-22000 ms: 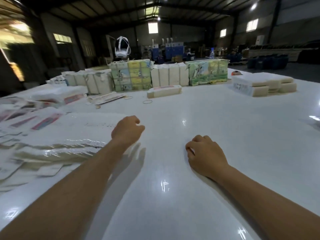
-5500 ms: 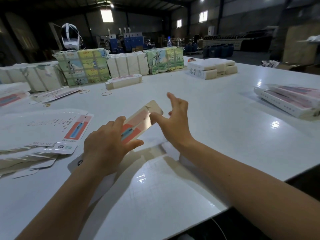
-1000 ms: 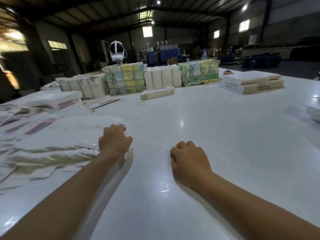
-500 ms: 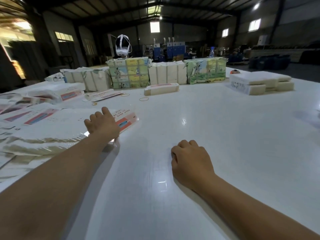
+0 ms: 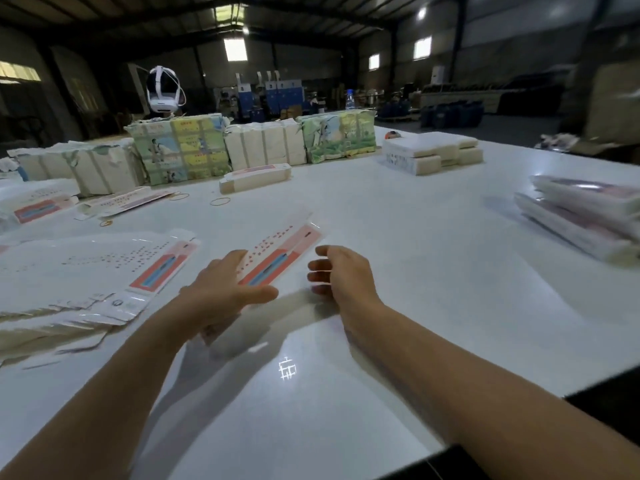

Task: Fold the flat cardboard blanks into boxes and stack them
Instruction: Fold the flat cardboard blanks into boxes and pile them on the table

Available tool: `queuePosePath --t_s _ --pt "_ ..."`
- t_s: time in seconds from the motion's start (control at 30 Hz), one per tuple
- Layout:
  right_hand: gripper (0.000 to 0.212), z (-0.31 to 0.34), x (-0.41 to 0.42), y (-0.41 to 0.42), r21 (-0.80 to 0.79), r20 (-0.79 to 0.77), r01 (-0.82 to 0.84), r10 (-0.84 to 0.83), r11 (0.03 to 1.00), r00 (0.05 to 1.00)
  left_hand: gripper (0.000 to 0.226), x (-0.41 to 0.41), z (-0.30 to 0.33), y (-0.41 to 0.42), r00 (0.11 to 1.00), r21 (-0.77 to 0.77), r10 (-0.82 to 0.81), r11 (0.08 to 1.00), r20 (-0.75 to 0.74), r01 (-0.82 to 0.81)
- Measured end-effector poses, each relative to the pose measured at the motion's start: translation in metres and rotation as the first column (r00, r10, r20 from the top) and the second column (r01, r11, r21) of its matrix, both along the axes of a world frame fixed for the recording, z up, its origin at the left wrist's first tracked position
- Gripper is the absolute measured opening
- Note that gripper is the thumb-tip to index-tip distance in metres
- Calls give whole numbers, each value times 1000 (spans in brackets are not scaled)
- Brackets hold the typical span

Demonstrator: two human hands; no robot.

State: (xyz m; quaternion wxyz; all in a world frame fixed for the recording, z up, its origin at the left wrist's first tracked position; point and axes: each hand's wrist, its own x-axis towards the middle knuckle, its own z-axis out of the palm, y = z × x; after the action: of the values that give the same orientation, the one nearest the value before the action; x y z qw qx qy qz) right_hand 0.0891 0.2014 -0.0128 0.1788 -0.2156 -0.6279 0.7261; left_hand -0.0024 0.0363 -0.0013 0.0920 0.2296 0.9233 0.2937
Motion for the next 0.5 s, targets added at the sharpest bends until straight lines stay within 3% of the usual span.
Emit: queuePosePath --t_s 0.03,0.07,0.1,0.2,0.37,0.5 --pt "38 3 1 6 -212 -14 20 -24 977 1000 83 6 -4 2 1000 -30 -10 1000 -7 10" --pt "44 4 2 10 -323 -31 27 -39 946 999 84 11 -7 4 1000 -58 -16 998 -17 15" --pt "46 5 4 13 -327 -48 20 -37 945 998 85 16 -9 5 999 -79 -21 997 -27 19" --pt "38 6 7 11 -119 -75 23 -32 993 997 96 26 -6 5 994 -107 -42 994 -104 31" --pt "29 5 10 11 28 -174 -40 44 999 984 112 41 -4 13 929 -83 -19 996 -370 -13" --pt "24 9 12 11 -105 -235 -140 113 985 965 96 48 -5 20 825 -21 -22 1000 -565 13"
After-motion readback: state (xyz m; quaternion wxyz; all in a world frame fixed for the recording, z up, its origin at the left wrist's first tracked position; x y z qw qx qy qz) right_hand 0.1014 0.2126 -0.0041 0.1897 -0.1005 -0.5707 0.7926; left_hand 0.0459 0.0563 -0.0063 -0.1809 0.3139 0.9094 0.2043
